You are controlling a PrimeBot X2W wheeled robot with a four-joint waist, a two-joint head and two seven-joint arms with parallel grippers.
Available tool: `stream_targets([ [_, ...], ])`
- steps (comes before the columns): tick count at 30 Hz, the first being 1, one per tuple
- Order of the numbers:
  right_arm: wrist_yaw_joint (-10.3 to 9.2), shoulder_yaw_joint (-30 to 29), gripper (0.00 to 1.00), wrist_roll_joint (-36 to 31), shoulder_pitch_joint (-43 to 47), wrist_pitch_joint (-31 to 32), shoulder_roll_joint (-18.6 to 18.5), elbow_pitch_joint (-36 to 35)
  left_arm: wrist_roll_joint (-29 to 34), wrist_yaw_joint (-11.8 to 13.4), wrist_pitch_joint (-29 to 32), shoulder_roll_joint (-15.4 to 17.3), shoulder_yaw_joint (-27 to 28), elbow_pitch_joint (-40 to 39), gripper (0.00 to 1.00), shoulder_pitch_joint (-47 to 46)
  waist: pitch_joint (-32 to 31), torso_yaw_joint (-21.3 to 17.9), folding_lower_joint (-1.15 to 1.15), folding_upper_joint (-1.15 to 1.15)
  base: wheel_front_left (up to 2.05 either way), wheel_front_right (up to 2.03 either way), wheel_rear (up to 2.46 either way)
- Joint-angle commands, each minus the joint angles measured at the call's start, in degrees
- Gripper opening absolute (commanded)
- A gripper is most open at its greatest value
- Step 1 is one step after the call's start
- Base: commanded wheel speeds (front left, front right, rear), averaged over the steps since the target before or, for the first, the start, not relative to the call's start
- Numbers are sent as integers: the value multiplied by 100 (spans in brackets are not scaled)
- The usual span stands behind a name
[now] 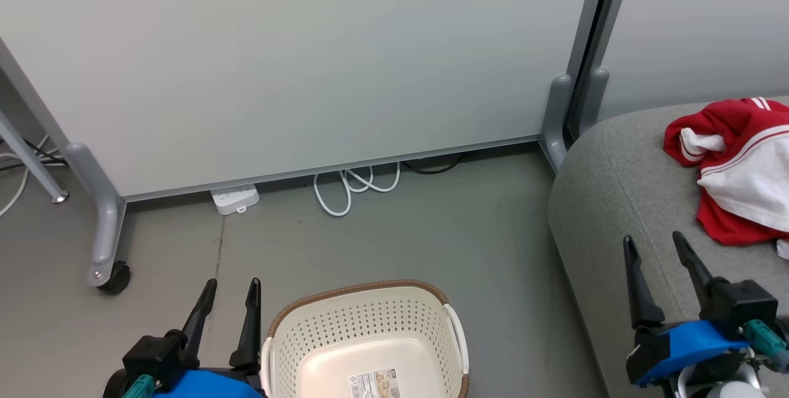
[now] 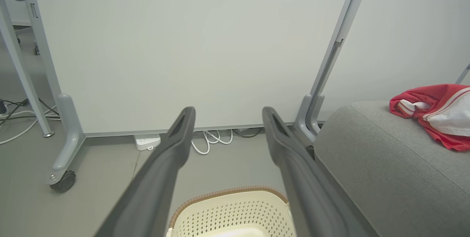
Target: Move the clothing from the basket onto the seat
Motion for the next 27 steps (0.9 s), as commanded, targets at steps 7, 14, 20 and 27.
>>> stream_targets([
  [7,-4,31,100,-139,419,174,179,-449,87,-15,-19,-8,194,105,100,114,-31,129,1,0,0,0,0],
  [14,-4,56,100,-137,471,241,251,-539,96,-30,-19,-25,242,145,100,151,-44,179,1,0,0,0,0],
  [20,-4,77,100,-80,497,266,274,-555,98,-39,-19,-37,262,152,100,163,-47,189,1,0,0,0,0],
  [27,-4,113,100,-36,512,295,287,-524,104,-41,-19,-39,289,167,100,171,-52,194,1,0,0,0,0],
])
